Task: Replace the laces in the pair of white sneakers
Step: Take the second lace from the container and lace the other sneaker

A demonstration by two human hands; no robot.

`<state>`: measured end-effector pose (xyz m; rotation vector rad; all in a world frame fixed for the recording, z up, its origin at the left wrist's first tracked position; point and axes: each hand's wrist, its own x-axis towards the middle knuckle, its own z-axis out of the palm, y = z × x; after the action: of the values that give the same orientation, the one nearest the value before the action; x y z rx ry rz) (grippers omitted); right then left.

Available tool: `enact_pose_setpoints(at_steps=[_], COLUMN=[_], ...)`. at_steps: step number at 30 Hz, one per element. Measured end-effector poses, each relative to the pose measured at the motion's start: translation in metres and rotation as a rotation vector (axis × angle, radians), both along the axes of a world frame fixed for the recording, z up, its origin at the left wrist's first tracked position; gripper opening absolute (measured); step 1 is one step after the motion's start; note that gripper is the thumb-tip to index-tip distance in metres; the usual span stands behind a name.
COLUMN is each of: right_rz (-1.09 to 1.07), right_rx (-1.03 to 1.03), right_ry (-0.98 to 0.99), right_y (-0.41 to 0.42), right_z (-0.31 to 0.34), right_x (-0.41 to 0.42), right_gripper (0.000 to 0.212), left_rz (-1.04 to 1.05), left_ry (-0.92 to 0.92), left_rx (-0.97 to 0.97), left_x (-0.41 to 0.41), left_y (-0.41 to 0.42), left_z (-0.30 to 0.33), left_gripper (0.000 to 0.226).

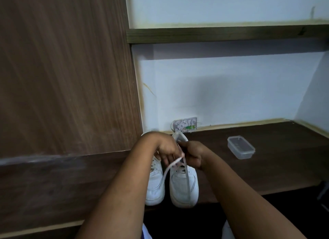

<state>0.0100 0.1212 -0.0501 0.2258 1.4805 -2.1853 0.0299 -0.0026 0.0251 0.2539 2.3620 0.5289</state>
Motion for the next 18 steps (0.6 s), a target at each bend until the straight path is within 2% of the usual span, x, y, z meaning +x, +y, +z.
enact_pose_setpoints(at_steps=[1,3,4,5,7,9,12,14,16,18], right_rz=[-0.019,-0.047,-0.052,-0.044,0.039,0.132,0.179,0.158,0.097,0.046], right_rx=[0.134,0.574,0.807,0.974,1.052,1.04,1.024,1.03,1.071,1.094], right_ry=[0.115,0.434,0.622,0.818,1.074,1.099,0.993,0.958,0.964,0.933], right_y=[-0.001,0.002,0.004,0.006,0.01,0.014,0.024,0.033,0.042,0.048], right_z=[-0.001,-0.003,-0.005,-0.007,-0.012,-0.013,-0.003,0.0,0.0,-0.003], right_x=[0.001,0.002,0.003,0.003,0.003,0.003,0.001,-0.001,-0.005,-0.006], right_gripper=[0.027,0.023,0.02,0.016,0.01,0.011,0.016,0.015,0.024,0.027], left_rz=[0.107,0.359,0.426,0.457,0.56,0.665,0.765,0.858,0.926,0.979], left_ry=[0.085,0.43,0.516,0.492,0.208,0.023,-0.099,-0.2,-0.283,-0.345], left_rx=[0.013,0.079,0.133,0.214,0.485,0.634,0.765,0.93,1.066,1.154], left_x=[-0.004,-0.018,-0.021,-0.024,-0.025,-0.025,-0.031,-0.034,-0.037,-0.039], left_y=[-0.003,-0.009,-0.008,-0.004,0.007,0.011,0.006,0.002,-0.002,-0.004], left_z=[-0.001,-0.01,-0.016,-0.024,-0.041,-0.05,-0.054,-0.053,-0.055,-0.06], left_gripper=[0.048,0.066,0.069,0.064,0.039,0.026,0.029,0.023,0.015,0.019])
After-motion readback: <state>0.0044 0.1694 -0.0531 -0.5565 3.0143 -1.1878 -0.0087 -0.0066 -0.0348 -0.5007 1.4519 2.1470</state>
